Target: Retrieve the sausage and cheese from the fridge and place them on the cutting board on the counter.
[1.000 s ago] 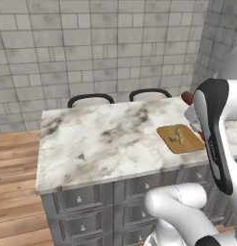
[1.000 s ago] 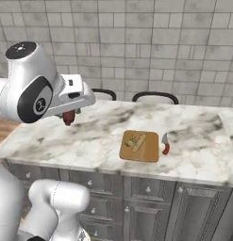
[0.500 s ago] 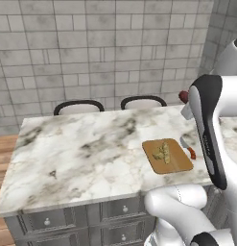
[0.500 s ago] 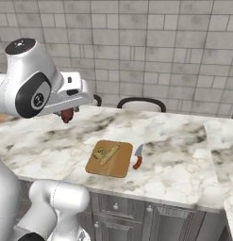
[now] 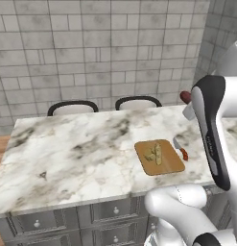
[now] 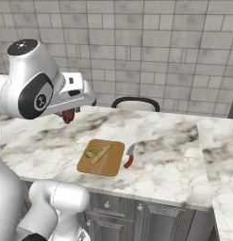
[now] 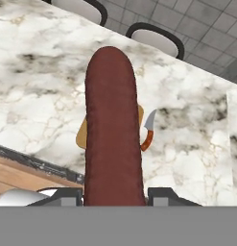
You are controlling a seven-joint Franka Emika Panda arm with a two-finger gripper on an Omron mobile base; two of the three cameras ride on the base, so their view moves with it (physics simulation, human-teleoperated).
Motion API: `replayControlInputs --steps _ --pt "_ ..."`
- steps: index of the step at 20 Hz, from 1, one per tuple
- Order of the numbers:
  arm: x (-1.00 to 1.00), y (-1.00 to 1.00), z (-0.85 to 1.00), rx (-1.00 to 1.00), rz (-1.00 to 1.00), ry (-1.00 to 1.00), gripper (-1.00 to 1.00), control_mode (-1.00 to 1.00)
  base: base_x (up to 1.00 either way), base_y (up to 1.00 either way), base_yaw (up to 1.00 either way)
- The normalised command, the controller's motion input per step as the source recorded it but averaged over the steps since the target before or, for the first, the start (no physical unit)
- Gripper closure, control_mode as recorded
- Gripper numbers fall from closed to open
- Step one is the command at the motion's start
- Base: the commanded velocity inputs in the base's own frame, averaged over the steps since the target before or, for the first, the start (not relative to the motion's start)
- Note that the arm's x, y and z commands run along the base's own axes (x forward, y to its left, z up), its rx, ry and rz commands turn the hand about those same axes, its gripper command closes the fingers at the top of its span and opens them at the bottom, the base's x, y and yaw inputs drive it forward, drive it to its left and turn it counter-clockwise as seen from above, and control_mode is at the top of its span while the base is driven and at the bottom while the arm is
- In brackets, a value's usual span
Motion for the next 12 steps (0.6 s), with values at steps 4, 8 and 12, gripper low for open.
replayControlInputs --steps 4,8,12 --pt "0.0 0.0 0.0 0.0 0.0 0.0 1.0 1.0 0.0 0.0 0.0" --pt "0.0 0.0 0.0 0.0 0.0 0.0 1.0 1.0 0.0 0.0 0.0" --pt "0.11 0.0 -0.22 0.0 0.0 0.01 1.0 -1.0 0.07 0.0 0.0"
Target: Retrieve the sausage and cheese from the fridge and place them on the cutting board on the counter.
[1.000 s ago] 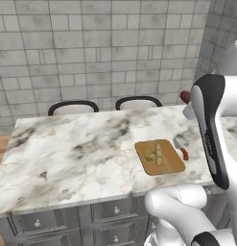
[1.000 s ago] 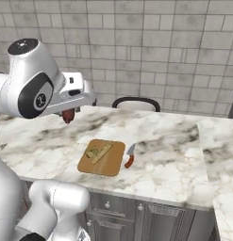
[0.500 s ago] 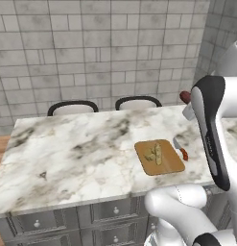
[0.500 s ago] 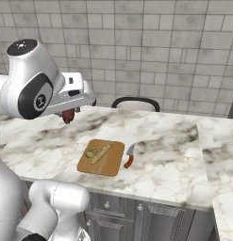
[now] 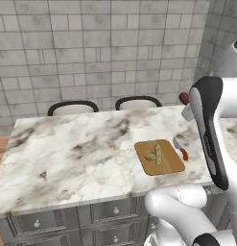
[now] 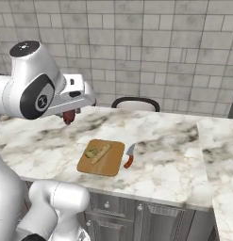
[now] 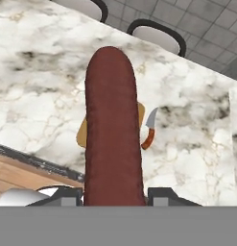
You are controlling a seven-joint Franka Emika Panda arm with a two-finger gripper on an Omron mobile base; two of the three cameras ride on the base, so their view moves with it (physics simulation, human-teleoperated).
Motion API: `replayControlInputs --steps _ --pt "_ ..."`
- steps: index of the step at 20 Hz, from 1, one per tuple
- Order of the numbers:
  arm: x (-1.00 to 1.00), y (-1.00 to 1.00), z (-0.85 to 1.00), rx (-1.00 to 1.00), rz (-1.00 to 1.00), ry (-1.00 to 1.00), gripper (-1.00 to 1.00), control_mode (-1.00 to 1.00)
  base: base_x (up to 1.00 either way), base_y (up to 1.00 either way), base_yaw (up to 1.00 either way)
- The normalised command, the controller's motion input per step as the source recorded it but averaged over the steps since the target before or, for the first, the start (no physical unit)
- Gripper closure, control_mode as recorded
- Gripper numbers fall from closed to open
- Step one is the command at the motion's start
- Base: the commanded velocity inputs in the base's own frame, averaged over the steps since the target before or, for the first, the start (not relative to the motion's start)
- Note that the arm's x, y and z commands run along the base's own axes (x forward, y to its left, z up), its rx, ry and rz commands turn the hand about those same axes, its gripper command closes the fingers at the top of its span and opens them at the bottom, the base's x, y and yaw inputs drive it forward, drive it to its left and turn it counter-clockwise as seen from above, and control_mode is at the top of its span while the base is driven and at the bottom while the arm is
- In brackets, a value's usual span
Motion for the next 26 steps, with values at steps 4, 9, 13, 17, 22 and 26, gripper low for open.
replayControlInputs --steps 4,9,13,17,22,26 --pt "0.29 -0.1 -0.58 0.0 0.0 0.16 1.0 -1.0 0.0 0.0 0.0" --pt "0.29 -0.2 -0.62 0.02 0.0 0.09 1.0 -1.0 0.0 0.0 0.0" --pt "0.15 -0.22 -0.5 0.09 -0.07 0.02 1.0 -1.0 0.0 0.0 0.0" --pt "0.25 -0.14 -0.56 0.13 -0.12 0.02 1.0 -1.0 0.0 0.0 0.0" --pt "0.53 -0.12 -0.71 0.1 -0.11 0.02 1.0 -1.0 0.0 0.0 0.0" --pt "0.57 -0.02 -0.57 0.03 -0.16 0.04 1.0 -1.0 0.0 0.0 0.0"
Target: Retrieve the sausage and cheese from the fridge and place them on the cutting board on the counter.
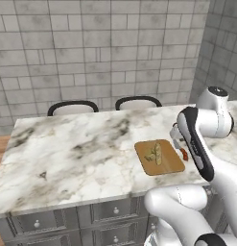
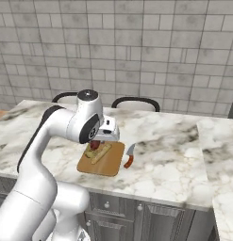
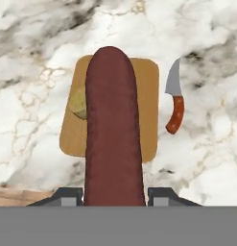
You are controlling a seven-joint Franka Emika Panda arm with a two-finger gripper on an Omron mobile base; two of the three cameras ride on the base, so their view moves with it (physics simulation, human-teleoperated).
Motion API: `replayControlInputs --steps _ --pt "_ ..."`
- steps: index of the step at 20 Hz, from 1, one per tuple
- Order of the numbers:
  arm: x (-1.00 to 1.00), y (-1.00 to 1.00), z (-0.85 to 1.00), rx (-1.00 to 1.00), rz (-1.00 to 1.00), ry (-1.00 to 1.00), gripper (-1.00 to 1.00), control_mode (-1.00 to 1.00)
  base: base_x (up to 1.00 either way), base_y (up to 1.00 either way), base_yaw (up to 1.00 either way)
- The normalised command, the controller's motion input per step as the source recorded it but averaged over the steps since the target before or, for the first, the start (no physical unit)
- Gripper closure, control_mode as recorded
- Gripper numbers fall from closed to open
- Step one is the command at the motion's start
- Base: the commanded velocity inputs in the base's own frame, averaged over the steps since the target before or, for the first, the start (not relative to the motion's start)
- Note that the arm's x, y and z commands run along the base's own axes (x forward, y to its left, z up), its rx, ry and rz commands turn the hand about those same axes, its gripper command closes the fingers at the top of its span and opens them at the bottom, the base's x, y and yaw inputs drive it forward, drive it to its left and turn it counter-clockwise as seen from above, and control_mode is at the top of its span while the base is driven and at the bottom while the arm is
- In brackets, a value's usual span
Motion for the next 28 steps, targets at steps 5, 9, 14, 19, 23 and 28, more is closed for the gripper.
replayControlInputs --steps 5,9,14,19,23,28 --pt "0.38 0.0 -0.5 0.0 -0.21 0.03 1.0 -1.0 0.0 0.0 0.0" --pt "0.26 0.0 -0.45 0.02 -0.12 0.02 1.0 -1.0 0.0 0.0 0.0" --pt "0.03 0.0 -0.49 0.06 -0.02 0.0 1.0 -1.0 0.0 0.0 0.0" --pt "0.07 -0.01 -0.49 0.05 0.0 0.0 1.0 -1.0 0.0 0.0 0.0" --pt "0.19 0.0 -0.36 0.05 -0.02 0.0 1.0 -1.0 0.0 0.0 0.0" --pt "0.18 0.0 -0.08 0.02 -0.03 0.0 -1.0 -1.0 0.0 0.0 0.0"
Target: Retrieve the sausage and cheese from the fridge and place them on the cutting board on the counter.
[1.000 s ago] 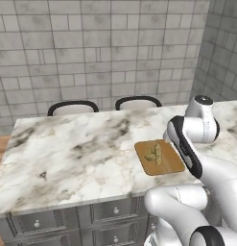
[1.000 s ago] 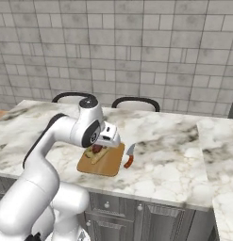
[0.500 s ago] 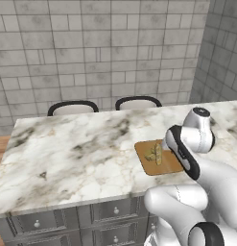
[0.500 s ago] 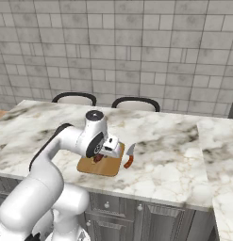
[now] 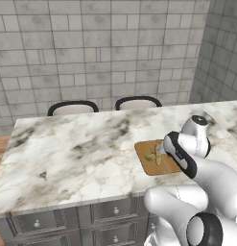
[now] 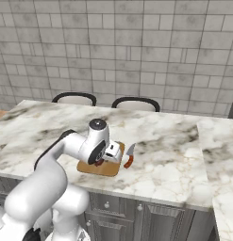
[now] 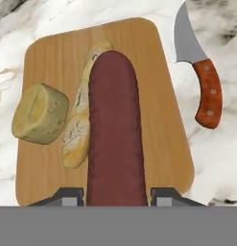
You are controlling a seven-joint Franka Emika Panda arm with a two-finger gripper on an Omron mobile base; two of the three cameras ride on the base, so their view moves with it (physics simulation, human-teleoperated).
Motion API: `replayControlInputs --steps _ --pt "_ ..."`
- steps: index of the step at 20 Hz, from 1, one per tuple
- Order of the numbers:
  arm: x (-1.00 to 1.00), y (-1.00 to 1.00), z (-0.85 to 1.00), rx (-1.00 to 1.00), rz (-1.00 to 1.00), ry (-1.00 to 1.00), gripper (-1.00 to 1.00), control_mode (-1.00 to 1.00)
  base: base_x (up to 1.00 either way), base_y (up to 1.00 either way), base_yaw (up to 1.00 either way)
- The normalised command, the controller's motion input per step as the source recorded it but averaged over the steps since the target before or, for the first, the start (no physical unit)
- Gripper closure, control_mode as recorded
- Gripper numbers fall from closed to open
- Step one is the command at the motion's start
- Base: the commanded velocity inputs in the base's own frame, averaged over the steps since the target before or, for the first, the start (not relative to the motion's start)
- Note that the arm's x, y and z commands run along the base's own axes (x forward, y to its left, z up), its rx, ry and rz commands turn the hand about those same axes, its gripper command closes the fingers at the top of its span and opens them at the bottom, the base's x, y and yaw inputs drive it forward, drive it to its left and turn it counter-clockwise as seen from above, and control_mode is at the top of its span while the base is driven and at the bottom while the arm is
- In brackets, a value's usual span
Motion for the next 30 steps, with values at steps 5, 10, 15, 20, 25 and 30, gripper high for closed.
replayControlInputs --steps 5,10,15,20,25,30 --pt "0.02 0.0 0.16 0.0 -0.03 0.0 -1.0 -1.0 0.0 0.0 0.0" --pt "-0.11 0.01 0.44 0.0 0.0 0.0 -1.0 -1.0 0.0 0.0 0.0" --pt "-0.41 0.01 0.81 0.0 0.0 0.0 -1.0 -1.0 0.0 0.0 0.0" --pt "-0.74 0.14 0.6 0.0 0.01 0.27 -1.0 -1.0 0.0 0.0 0.0" --pt "-0.84 0.31 0.27 -0.02 0.04 0.01 -1.0 -1.0 0.0 0.0 0.0" --pt "-0.4 0.04 0.69 0.0 0.09 -0.14 -1.0 -1.0 0.0 0.0 0.0"
